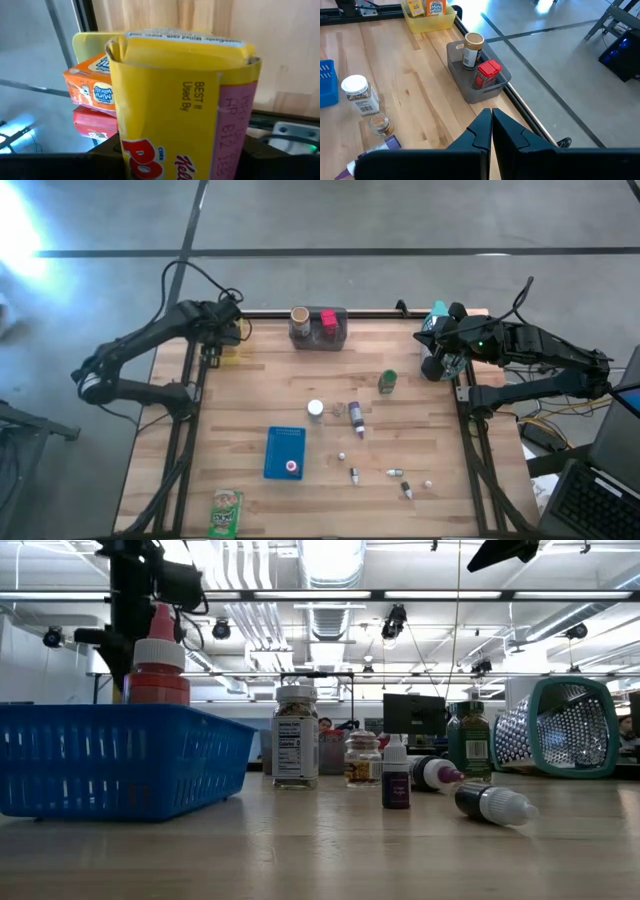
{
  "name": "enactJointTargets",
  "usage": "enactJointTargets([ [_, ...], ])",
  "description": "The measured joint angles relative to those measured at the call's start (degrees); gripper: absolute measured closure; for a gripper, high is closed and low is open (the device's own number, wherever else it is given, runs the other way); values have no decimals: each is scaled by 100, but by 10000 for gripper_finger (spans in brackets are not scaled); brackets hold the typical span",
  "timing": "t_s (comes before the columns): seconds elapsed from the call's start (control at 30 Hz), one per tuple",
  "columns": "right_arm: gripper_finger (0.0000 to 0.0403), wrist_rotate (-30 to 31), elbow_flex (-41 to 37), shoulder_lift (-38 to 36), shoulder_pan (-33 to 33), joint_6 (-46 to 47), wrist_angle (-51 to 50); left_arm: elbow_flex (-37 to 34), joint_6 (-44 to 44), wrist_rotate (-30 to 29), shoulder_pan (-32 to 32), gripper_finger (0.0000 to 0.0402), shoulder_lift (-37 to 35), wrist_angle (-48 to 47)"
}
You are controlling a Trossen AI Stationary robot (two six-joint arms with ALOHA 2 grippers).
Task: Pick & Place Kitchen Items
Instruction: Put the yellow cereal box into the yellow bin
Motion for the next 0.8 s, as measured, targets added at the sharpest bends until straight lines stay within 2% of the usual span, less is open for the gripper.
enactJointTargets([
  [0.53, 394, 0, 0, -2, -1, 11, 0, -977, 282, 24, 364, 223, -24, 1066],
  [0.8, 394, 0, 0, 0, -2, 13, 0, -1138, 138, -20, 611, 223, -69, 1385],
])
